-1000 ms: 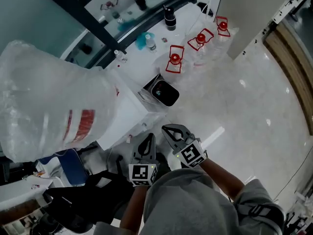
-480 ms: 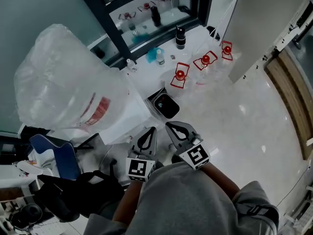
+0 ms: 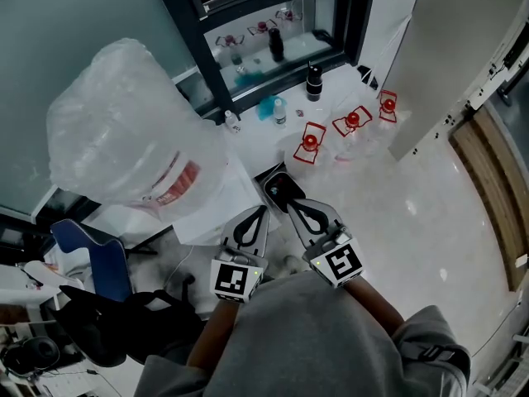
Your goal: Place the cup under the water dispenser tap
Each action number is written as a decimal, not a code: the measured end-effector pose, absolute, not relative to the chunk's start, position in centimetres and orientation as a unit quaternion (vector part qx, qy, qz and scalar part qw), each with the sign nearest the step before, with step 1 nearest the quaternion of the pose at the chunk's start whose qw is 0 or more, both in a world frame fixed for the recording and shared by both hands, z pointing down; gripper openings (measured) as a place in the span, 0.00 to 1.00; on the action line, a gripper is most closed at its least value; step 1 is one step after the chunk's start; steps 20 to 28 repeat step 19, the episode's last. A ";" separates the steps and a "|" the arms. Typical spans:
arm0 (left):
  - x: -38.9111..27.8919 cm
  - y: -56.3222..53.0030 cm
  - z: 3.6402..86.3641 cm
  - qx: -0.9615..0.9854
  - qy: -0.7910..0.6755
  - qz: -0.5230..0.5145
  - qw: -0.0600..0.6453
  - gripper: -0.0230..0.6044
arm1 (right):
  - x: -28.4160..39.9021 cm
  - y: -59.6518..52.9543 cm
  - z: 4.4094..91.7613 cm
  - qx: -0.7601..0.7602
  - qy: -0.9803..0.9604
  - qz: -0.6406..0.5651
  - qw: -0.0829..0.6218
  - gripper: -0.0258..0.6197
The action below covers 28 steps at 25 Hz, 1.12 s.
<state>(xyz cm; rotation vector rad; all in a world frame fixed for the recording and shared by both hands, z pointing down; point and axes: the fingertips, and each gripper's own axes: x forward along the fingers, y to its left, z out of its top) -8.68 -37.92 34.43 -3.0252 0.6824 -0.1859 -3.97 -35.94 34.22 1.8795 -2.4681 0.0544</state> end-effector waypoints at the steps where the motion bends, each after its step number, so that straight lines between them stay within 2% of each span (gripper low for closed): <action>1: -8.7 -38.0 34.1 -0.974 0.221 -0.056 0.019 0.05 | -4.1 -36.0 34.1 0.604 -0.797 0.017 0.017 0.05; 28: -9.1 -39.2 33.3 -0.973 0.224 -0.049 0.030 0.05 | -4.8 -37.0 34.3 0.593 -0.805 0.013 0.018 0.05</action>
